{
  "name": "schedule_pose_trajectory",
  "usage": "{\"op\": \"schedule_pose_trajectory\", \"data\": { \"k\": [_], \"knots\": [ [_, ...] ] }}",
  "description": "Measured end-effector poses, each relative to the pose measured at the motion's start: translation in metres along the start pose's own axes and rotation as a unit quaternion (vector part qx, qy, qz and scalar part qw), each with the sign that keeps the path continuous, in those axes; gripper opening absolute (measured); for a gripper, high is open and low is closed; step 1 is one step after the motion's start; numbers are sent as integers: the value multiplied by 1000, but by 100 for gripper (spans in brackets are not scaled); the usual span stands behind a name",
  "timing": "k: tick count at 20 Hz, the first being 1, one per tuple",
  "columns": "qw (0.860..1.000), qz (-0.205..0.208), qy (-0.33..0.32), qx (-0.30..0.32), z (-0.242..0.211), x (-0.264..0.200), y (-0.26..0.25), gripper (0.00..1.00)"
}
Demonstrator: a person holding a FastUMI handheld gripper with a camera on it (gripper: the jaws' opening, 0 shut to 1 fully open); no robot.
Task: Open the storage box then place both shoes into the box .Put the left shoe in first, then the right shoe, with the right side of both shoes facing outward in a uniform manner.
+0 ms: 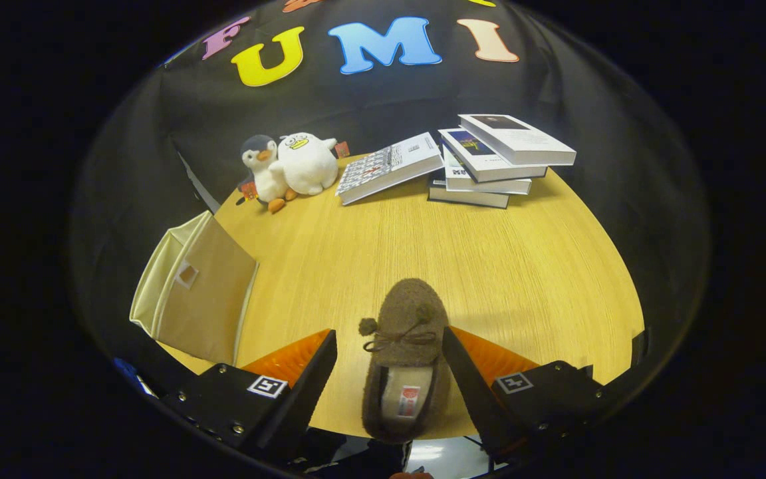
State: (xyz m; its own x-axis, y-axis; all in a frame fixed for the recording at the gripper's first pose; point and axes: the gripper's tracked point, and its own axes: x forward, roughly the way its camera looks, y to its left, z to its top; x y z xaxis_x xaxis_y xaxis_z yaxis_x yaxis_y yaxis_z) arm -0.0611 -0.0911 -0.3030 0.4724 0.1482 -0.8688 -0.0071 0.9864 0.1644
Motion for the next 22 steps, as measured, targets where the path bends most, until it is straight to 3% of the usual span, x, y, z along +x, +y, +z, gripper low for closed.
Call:
{"op": "schedule_pose_trajectory", "data": {
  "k": [9,14,15,16,17,18,20,21,22],
  "knots": [
    [997,-15,69,-41,-52,28,-37,98],
    [995,-8,94,-23,-66,49,-38,96],
    [995,0,96,-13,-66,50,-34,83],
    [995,2,96,-6,-66,52,-32,76],
    [995,-4,97,-4,-64,53,-34,60],
    [995,-17,97,-3,-64,55,-39,52],
    [994,-36,93,32,-61,55,-48,26],
    [993,-33,99,61,-62,55,-48,8],
    [990,-28,102,89,-62,55,-46,7]
  ]
}}
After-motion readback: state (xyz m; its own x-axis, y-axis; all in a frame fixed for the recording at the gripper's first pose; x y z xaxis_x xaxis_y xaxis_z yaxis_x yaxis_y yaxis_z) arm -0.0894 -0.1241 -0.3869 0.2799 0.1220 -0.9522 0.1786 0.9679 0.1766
